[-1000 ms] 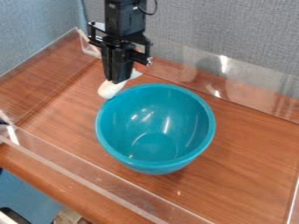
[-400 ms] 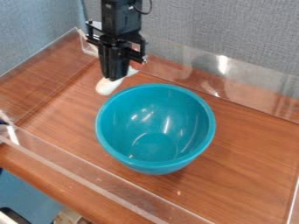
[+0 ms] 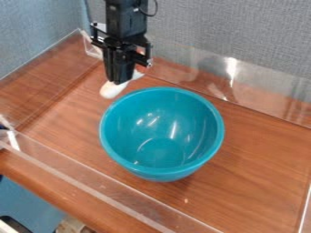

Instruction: Remove the mushroom from inside the blue bowl and put it on the table

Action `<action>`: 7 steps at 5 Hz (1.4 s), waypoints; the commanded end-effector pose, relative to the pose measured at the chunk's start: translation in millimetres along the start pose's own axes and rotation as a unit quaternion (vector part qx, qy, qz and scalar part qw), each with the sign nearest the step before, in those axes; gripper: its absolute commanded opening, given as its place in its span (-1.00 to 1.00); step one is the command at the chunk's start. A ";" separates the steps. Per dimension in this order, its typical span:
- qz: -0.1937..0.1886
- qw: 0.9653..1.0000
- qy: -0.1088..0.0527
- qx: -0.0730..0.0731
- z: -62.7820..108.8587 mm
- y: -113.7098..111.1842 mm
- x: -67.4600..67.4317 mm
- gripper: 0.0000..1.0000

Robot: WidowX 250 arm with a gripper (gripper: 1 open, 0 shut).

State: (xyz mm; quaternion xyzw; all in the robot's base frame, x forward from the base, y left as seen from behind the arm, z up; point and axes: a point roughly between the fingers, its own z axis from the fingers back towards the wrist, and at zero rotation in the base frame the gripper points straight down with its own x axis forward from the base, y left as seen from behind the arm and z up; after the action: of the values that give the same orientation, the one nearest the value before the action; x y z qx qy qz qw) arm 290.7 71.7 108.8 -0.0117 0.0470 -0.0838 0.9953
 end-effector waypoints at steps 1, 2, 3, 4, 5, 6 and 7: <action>0.006 0.999 -0.031 0.014 15.5 10.6 5.7 -1.00; 0.004 0.999 -0.033 0.016 14.0 12.6 8.0 -1.00; 0.002 0.999 -0.034 0.017 12.6 14.6 9.8 -1.00; -0.001 0.999 -0.036 0.019 11.6 15.7 11.4 -1.00; -0.004 0.999 -0.038 0.020 10.5 16.7 13.2 -1.00; 0.005 0.999 -0.027 0.024 3.3 31.3 10.6 -1.00; 0.015 0.999 -0.014 0.028 -5.8 46.4 8.5 -1.00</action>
State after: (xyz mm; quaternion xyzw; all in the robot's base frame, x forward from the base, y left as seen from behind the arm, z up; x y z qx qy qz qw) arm 298.6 109.5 82.4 0.0010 0.0617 -0.0720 0.9955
